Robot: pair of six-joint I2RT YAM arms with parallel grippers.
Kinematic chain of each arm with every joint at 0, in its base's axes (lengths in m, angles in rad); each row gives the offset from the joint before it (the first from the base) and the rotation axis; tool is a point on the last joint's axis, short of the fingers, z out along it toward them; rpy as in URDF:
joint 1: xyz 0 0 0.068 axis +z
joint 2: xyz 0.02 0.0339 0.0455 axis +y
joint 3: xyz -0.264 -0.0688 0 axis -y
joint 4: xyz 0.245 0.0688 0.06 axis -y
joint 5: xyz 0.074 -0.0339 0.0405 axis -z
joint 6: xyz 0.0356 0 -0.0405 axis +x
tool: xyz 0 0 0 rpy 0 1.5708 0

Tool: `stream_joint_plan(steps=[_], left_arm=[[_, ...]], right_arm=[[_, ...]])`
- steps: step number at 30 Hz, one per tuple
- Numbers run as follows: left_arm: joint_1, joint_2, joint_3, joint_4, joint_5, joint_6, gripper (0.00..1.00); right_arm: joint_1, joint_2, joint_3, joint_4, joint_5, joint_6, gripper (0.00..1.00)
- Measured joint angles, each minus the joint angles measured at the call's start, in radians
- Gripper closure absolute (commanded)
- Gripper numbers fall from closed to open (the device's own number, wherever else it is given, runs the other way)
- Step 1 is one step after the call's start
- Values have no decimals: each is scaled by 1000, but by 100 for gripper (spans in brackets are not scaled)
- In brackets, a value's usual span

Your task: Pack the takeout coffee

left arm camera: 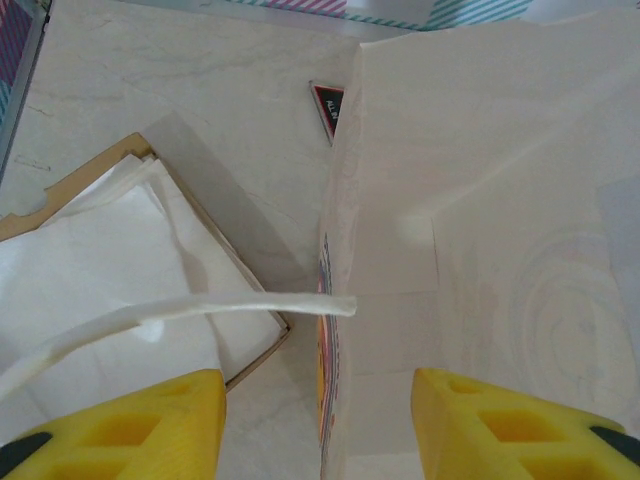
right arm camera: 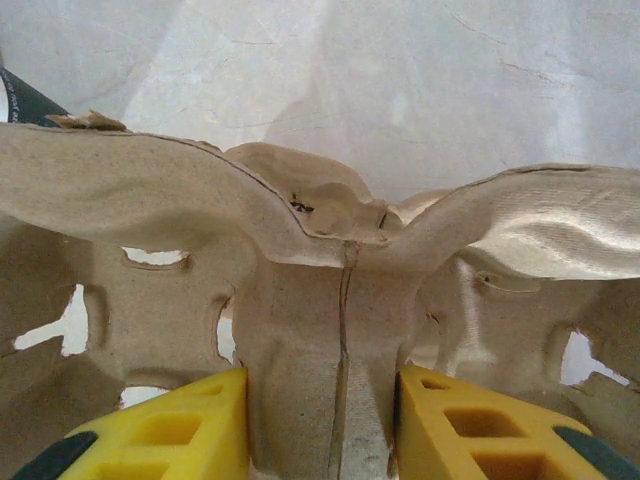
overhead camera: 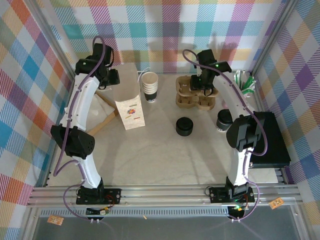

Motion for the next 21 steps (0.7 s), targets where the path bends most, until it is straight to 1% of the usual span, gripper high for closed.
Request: stream_joint_plan(steps=[4, 18, 21], left_arm=[[0, 11, 6, -18, 0, 4, 54], [0, 23, 6, -54, 1, 26, 75], [0, 23, 6, -63, 1, 26, 77]], right_arm=[[0, 0, -2, 0, 0, -6, 61], [0, -6, -19, 0, 0, -12, 61], [0, -6, -19, 0, 0, -13, 61]])
